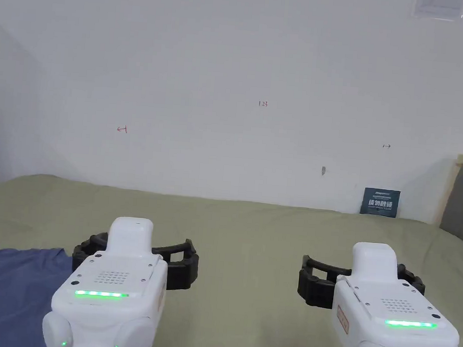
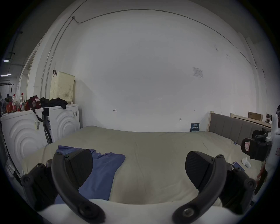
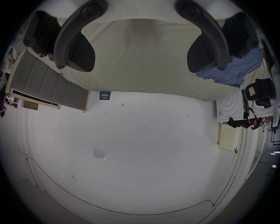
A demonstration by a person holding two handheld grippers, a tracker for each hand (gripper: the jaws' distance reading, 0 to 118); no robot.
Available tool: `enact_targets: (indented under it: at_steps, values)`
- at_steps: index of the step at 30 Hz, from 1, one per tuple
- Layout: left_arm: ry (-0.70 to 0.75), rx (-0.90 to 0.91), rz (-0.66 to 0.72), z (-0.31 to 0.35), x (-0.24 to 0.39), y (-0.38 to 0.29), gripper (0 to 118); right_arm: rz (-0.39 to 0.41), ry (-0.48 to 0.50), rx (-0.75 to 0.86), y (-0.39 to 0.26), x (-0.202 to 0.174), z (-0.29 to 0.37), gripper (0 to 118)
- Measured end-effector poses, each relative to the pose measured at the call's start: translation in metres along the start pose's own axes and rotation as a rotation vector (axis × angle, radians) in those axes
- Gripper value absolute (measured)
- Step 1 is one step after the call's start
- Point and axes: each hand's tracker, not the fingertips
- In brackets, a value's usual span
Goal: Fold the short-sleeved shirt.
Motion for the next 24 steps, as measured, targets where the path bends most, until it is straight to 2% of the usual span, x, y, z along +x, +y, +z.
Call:
enact_targets:
  at_steps: [16, 17, 18, 19, 20, 22, 24]
  values:
    - [-0.012, 0.000, -0.056, 0.003, 0.005, 0.002, 118, -0.015, -0.013, -0.013, 0.003, 0.009, 0.006, 116]
    - [-0.012, -0.001, -0.070, -0.001, 0.004, -0.002, 111, -0.014, -0.011, -0.042, 0.004, 0.010, 0.007, 102]
    - [-0.009, 0.000, -0.085, -0.001, 0.006, -0.004, 91, -0.013, 0.001, -0.060, 0.005, 0.010, 0.007, 70]
    - [-0.010, -0.013, -0.097, -0.001, 0.007, -0.005, 43, -0.011, 0.002, -0.061, 0.005, 0.009, 0.008, 18]
    - [-0.013, -0.007, -0.101, -0.001, 0.008, -0.007, 0, -0.003, -0.008, -0.059, 0.003, 0.007, 0.009, 1]
    - [0.074, 0.037, -0.153, -0.002, 0.014, -0.017, 0, 0.017, -0.075, -0.051, -0.006, 0.004, 0.012, 1]
    - [0.009, 0.023, -0.096, -0.005, 0.013, -0.023, 0, -0.027, 0.004, -0.097, -0.021, 0.001, 0.013, 1]
